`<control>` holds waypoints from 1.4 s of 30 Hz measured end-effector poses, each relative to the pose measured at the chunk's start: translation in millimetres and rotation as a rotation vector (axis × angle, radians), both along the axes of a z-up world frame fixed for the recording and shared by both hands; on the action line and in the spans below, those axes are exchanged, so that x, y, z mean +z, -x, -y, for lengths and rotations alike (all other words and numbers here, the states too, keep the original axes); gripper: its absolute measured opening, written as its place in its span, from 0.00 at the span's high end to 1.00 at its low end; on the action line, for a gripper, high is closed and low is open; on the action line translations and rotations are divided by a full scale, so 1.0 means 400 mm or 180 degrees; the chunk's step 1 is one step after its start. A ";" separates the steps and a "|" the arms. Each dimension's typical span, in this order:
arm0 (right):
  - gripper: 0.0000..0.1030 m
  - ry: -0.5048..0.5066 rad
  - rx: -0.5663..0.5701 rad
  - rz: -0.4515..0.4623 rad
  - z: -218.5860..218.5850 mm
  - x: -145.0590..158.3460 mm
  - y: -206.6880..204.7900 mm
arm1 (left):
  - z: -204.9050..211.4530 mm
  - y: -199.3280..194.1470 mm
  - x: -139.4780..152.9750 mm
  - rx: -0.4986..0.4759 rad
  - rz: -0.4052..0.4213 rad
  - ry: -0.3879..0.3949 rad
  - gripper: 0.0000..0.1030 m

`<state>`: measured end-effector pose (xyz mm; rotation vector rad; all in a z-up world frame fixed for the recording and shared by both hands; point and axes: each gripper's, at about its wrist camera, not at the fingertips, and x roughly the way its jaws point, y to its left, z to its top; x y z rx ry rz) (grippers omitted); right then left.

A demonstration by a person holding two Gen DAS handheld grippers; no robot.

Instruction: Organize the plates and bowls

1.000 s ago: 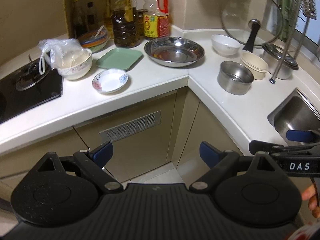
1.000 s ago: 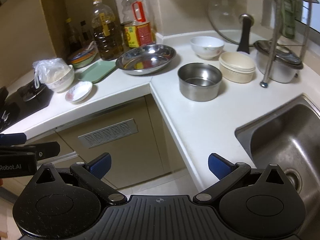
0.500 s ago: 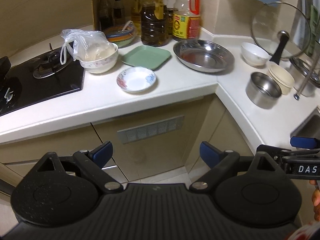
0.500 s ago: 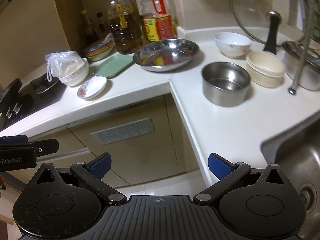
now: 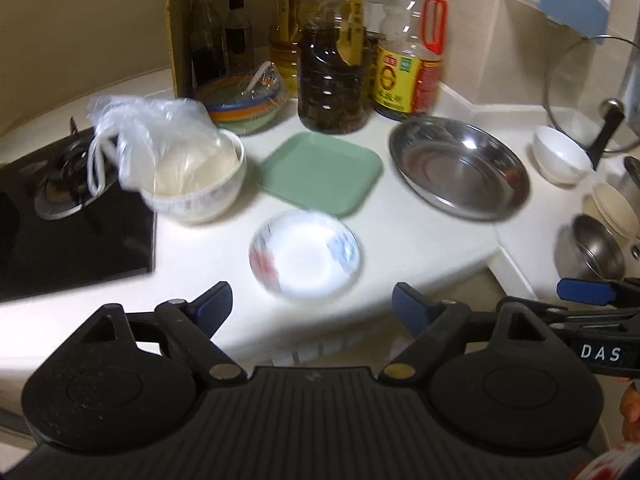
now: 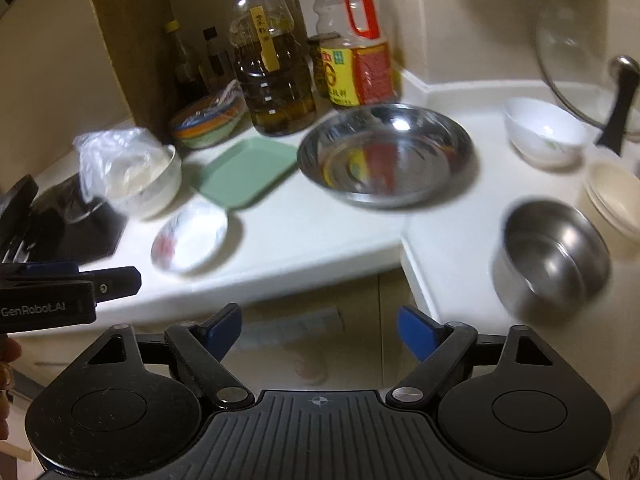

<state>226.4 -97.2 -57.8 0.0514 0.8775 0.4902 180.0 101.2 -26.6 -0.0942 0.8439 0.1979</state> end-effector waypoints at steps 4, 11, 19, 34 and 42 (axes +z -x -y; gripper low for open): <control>0.22 -0.0068 0.0005 0.0014 -0.064 0.000 -0.083 | -0.055 -0.084 -0.008 -0.0025 0.0005 -0.0009 0.18; 0.24 -0.0118 -0.0054 -0.0021 -0.160 -0.015 -0.181 | -0.130 -0.194 -0.032 -0.0066 -0.0043 0.0061 0.19; 0.38 -0.0174 -0.0081 -0.0106 -0.219 -0.035 -0.255 | -0.165 -0.271 -0.068 -0.0094 -0.0145 0.0192 0.32; 0.62 -0.0290 0.0030 -0.0445 -0.267 -0.110 -0.377 | -0.170 -0.349 -0.118 0.0212 -0.0296 0.0315 0.43; 0.64 -0.0311 0.0036 -0.0502 -0.288 -0.132 -0.410 | -0.177 -0.386 -0.147 0.0400 -0.0367 0.0394 0.54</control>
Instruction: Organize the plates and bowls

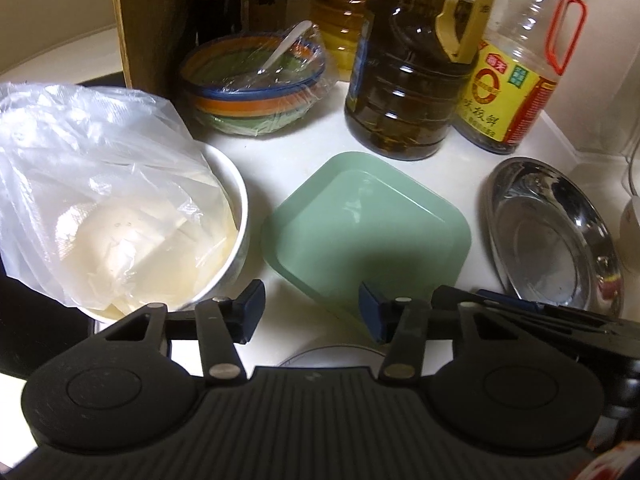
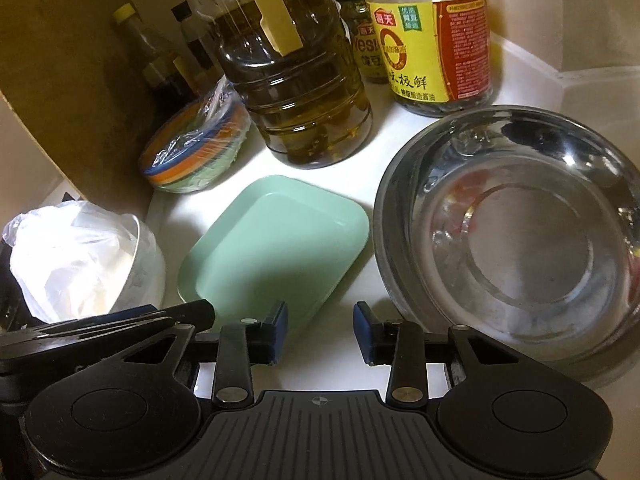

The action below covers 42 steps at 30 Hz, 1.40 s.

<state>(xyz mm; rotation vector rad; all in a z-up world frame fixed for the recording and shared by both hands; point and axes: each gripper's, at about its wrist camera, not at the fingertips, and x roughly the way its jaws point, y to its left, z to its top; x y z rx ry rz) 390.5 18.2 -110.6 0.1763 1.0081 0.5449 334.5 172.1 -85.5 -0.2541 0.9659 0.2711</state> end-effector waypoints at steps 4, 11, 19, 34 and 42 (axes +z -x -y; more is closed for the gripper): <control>0.65 0.0024 -0.0039 -0.0020 -0.011 -0.010 -0.012 | -0.002 -0.017 -0.017 0.0074 -0.0042 0.0024 0.57; 0.70 0.0065 -0.0088 0.0022 -0.027 -0.016 -0.025 | 0.009 -0.031 -0.024 0.0093 -0.0029 -0.0017 0.67; 0.80 0.0248 -0.0075 0.0077 -0.051 -0.022 -0.039 | 0.002 -0.035 -0.031 0.0173 -0.0100 0.0118 0.74; 0.90 0.0156 -0.0008 0.0099 -0.031 -0.006 -0.053 | -0.012 -0.031 -0.034 0.0260 -0.0074 0.0244 0.81; 0.90 0.0096 0.0028 0.0191 -0.021 0.021 -0.045 | -0.009 -0.019 -0.009 0.0247 0.0023 0.0231 0.81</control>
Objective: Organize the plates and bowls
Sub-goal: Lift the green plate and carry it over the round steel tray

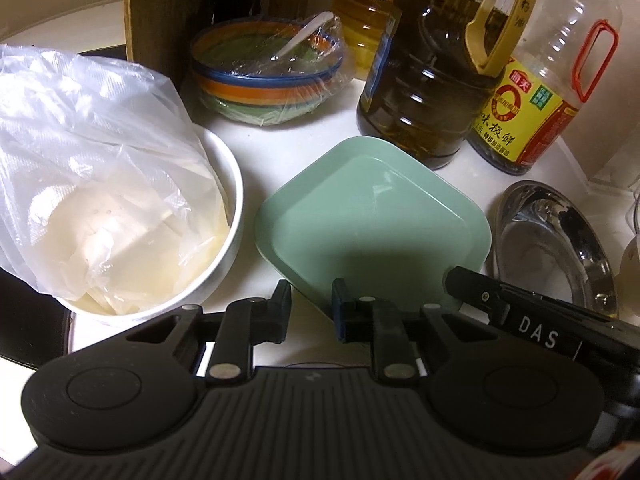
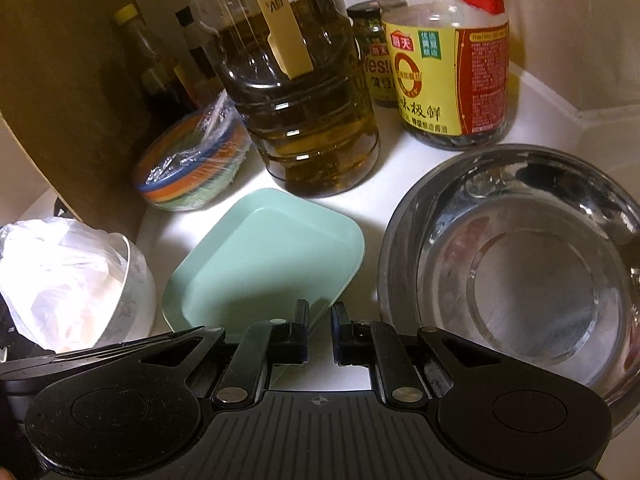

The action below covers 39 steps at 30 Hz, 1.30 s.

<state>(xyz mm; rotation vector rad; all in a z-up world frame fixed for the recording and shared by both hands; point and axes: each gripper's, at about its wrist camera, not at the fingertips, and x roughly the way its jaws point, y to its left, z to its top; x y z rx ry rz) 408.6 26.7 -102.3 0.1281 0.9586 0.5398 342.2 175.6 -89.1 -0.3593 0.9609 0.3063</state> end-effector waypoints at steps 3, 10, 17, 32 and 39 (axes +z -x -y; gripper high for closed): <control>0.90 -0.0030 0.0000 0.0017 0.008 0.012 0.002 | 0.005 0.003 0.010 -0.0012 0.0035 -0.0009 0.81; 0.90 -0.0114 -0.0049 0.0138 0.041 0.051 0.019 | 0.030 0.013 0.046 -0.0093 0.0173 -0.0061 0.81; 0.89 -0.0165 -0.0242 0.0207 0.104 0.082 0.031 | 0.083 0.004 0.070 -0.0315 0.0275 -0.0106 0.82; 0.89 -0.0154 -0.0979 0.0203 0.314 0.097 0.039 | 0.290 -0.075 0.080 -0.1028 0.0358 -0.0101 0.82; 0.89 -0.0149 -0.1153 0.0106 0.370 0.087 0.042 | 0.339 -0.096 0.061 -0.1175 0.0304 -0.0094 0.82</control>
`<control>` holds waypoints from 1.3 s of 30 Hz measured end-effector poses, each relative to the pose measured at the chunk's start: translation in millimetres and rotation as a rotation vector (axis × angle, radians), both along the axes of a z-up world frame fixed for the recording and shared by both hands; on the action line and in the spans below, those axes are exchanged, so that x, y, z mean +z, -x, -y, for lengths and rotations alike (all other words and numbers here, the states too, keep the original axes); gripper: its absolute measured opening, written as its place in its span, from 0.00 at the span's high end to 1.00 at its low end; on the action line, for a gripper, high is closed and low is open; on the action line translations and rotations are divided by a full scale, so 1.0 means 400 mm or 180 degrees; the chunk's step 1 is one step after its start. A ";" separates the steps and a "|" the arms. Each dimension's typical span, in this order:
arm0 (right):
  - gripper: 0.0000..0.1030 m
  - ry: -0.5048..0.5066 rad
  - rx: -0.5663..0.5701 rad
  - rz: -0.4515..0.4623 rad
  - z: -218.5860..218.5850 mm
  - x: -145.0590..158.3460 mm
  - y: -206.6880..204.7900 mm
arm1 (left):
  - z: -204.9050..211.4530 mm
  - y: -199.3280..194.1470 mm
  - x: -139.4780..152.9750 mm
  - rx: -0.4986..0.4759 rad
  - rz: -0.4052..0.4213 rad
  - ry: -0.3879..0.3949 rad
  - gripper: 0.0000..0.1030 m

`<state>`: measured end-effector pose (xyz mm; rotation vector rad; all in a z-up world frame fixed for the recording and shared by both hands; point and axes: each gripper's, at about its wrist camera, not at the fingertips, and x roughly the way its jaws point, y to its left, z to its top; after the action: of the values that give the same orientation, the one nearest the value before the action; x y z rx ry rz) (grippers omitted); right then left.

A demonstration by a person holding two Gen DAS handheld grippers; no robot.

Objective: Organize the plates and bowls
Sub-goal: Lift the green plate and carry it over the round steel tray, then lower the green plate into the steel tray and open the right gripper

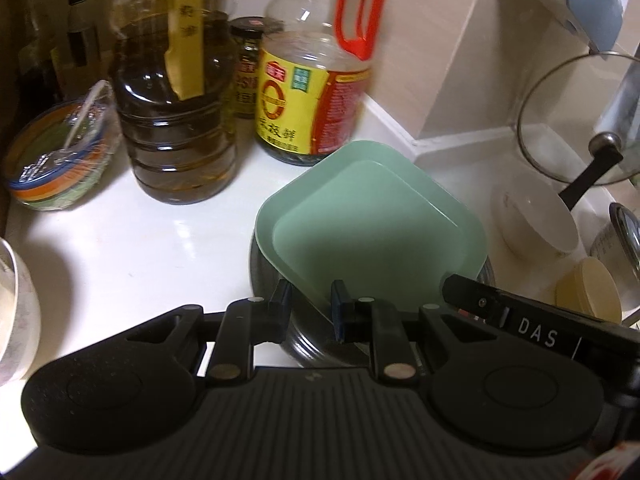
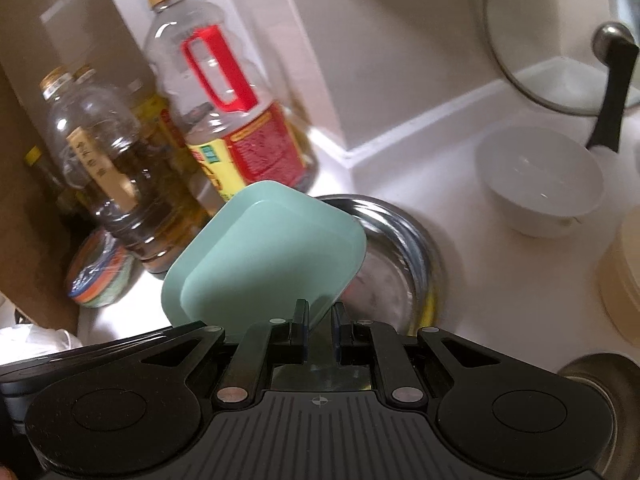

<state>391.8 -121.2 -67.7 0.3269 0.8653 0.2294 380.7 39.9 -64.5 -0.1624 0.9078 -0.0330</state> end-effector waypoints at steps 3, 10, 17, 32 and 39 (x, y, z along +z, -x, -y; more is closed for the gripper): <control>0.89 -0.0002 -0.0030 -0.0038 0.010 -0.007 0.000 | 0.009 -0.004 -0.008 -0.0021 -0.0024 -0.0006 0.82; 0.89 0.0008 -0.0050 -0.0102 0.017 -0.017 -0.003 | 0.015 -0.010 -0.021 -0.0038 -0.0071 -0.0002 0.82; 0.89 0.0032 -0.0056 -0.0163 0.016 -0.030 -0.010 | 0.015 -0.020 -0.036 -0.0042 -0.0121 0.0007 0.82; 0.89 0.0038 -0.0084 -0.0329 0.014 -0.066 -0.032 | 0.016 -0.044 -0.064 -0.0046 -0.0250 0.0000 0.82; 0.89 0.0054 -0.0088 -0.0348 0.010 -0.070 -0.039 | 0.013 -0.053 -0.069 -0.0046 -0.0284 0.0005 0.82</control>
<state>407.5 -125.2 -95.6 0.3378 0.9695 0.1796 401.7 34.5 -91.9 -0.1598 0.9982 -0.0399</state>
